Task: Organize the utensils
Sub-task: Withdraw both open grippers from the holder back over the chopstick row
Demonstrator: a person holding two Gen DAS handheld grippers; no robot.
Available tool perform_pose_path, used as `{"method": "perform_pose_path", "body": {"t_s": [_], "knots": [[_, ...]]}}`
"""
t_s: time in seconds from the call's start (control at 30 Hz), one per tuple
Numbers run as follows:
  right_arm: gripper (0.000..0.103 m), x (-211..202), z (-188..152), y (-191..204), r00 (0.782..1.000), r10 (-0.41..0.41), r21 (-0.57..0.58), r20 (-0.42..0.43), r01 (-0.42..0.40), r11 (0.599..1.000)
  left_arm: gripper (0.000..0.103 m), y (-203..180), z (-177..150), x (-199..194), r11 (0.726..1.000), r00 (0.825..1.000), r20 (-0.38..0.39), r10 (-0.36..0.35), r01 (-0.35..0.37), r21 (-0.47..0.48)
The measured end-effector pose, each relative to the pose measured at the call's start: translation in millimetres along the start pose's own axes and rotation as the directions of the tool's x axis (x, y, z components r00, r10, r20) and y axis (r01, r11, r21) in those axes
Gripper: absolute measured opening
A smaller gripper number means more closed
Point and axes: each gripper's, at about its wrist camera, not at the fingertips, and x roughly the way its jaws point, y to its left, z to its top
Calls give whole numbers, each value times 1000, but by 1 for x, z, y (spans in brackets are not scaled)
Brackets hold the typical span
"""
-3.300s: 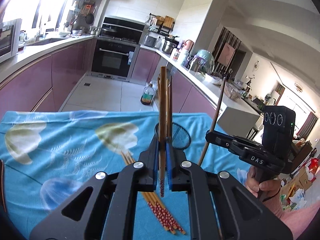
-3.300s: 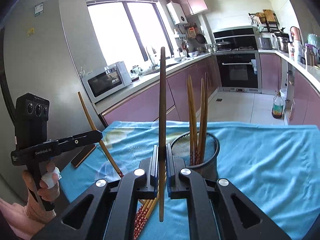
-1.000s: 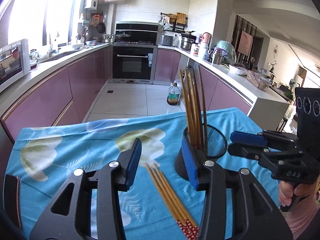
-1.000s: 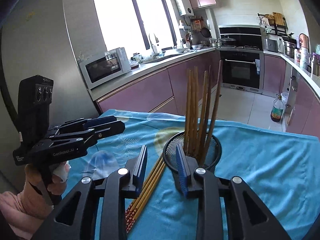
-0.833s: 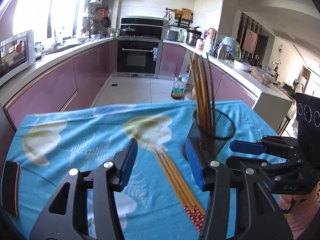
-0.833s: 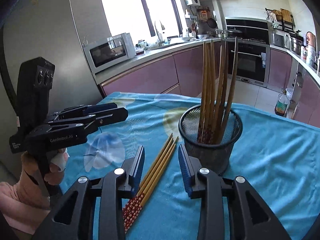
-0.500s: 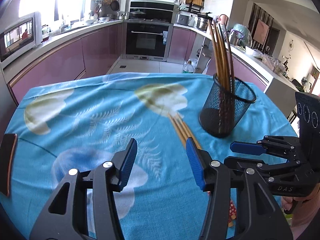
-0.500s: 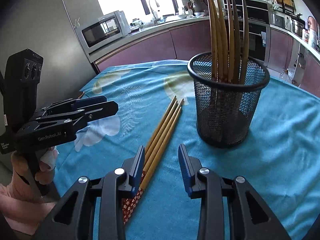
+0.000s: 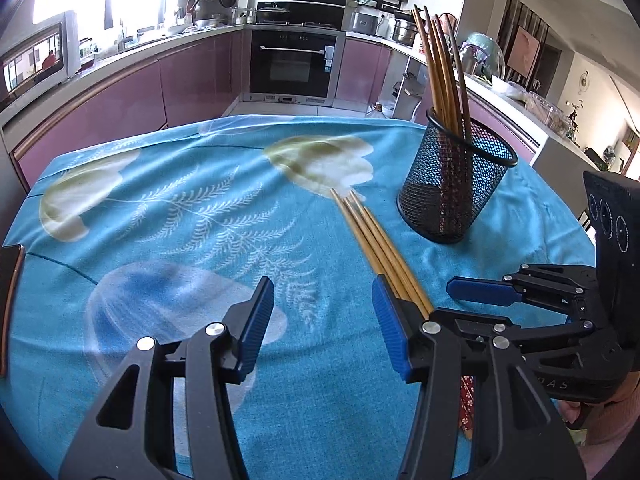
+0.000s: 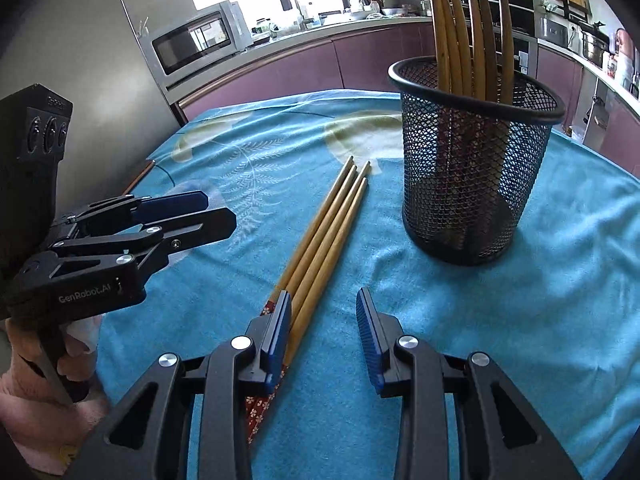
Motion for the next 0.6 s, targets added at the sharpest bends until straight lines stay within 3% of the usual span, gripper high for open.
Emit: {"method": "perform_pose_path", "body": {"t_s": [0.6], "knots": [[28,-5,-2,-15,1000,-23,44,0,23,999,53,-26,0,26,997,997,-65,-33,38,73]]}}
